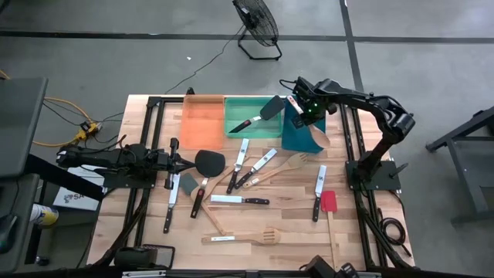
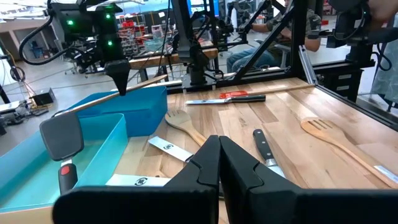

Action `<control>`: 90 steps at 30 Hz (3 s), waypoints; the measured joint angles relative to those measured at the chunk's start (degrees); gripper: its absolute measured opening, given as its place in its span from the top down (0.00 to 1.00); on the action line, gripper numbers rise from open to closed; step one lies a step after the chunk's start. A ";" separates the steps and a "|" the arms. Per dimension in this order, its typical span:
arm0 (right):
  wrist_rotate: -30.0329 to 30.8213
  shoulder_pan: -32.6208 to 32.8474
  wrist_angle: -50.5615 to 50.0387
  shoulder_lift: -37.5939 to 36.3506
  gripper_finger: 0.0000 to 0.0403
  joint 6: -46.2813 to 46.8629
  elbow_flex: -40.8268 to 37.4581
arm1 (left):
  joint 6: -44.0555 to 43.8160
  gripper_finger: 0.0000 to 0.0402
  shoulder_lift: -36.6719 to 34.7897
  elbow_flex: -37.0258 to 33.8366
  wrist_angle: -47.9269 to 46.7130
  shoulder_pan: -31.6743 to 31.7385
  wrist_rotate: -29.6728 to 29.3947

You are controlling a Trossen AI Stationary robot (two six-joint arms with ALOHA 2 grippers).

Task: Pick & Place Kitchen Items
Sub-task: Put the brown serving spoon into the blue bin, then put the red spatula into the green bin

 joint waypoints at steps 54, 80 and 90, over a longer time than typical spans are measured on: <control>-2.37 0.14 -1.39 0.00 0.78 0.50 -0.02 | 0.00 1.00 -0.01 -0.01 -0.01 0.02 0.02; -6.31 0.34 -9.26 -1.71 0.63 2.34 -0.07 | 0.00 1.00 0.00 0.01 -0.01 0.00 0.00; -3.39 11.20 -21.87 -12.69 0.67 13.83 -0.07 | 0.00 1.00 -0.01 0.00 -0.01 0.00 0.01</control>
